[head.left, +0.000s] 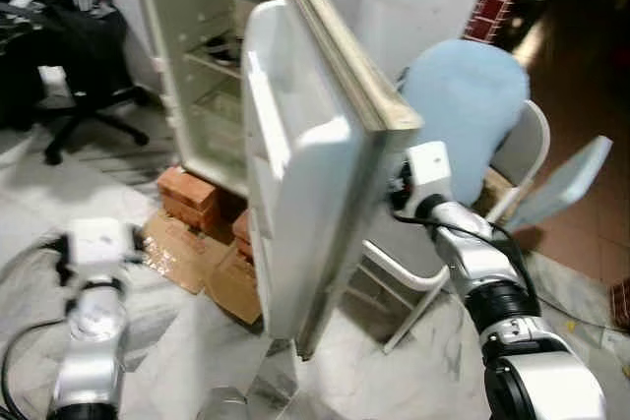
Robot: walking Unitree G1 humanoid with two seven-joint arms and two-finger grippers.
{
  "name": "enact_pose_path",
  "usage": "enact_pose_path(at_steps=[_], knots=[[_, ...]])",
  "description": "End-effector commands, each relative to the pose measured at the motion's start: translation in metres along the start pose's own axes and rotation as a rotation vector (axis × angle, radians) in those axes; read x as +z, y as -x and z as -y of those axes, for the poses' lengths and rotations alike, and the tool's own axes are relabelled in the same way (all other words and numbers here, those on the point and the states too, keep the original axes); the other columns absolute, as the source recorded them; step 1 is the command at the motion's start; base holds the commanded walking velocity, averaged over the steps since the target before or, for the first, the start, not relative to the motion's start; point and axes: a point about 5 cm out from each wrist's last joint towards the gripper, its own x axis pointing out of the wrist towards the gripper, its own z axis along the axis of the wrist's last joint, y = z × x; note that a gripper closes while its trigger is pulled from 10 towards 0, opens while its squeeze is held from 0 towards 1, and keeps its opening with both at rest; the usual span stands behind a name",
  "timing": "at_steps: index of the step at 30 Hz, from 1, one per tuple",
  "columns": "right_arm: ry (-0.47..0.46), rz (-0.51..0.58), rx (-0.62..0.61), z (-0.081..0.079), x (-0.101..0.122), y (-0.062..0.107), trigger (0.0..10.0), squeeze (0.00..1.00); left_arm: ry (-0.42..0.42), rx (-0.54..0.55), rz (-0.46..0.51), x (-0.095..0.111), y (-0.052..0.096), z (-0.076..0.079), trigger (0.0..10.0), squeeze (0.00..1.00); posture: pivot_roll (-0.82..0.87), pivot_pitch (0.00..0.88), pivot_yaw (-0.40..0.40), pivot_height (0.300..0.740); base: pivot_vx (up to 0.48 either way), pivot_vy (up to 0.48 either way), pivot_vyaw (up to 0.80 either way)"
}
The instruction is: Restocking fridge
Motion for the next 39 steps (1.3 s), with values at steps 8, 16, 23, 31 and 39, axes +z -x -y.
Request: enact_pose_path(at_steps=[8, 16, 23, 31, 39], knots=[[-0.058, 0.023, 0.072, -0.017, 0.016, -0.008, 10.0, 0.00, -0.102, -0.389, 0.032, 0.023, 0.019, 0.059, 10.0, 0.00, 0.13, 0.000, -0.098, 0.740, 0.000, 0.000, 0.69], [-0.168, 0.100, 0.983, -0.087, 0.045, 0.057, 10.0, 0.00, -0.141, -0.467, -0.038, 0.016, 0.017, 0.064, 10.0, 0.00, 0.12, 0.000, -0.100, 0.740, 0.000, 0.000, 0.00], [0.084, -0.105, 0.567, -0.046, -0.002, 0.020, 10.0, 0.00, -0.169, -0.487, -0.079, 0.017, 0.021, 0.069, 10.0, 0.00, 0.11, 0.000, -0.105, 0.740, 0.000, 0.000, 0.00], [0.092, -0.177, 0.248, -0.015, -0.005, 0.013, 10.0, 0.00, -0.154, -0.656, -0.163, 0.026, 0.039, 0.090, 10.0, 0.00, 0.12, 0.000, -0.114, 0.740, 0.000, 0.000, 0.00], [0.028, -0.048, 0.117, -0.017, 0.019, -0.008, 10.0, 0.00, -0.085, -0.435, -0.146, 0.024, 0.026, 0.070, 10.0, 0.00, 0.12, 0.000, -0.115, 0.740, 0.000, 0.000, 0.00]])
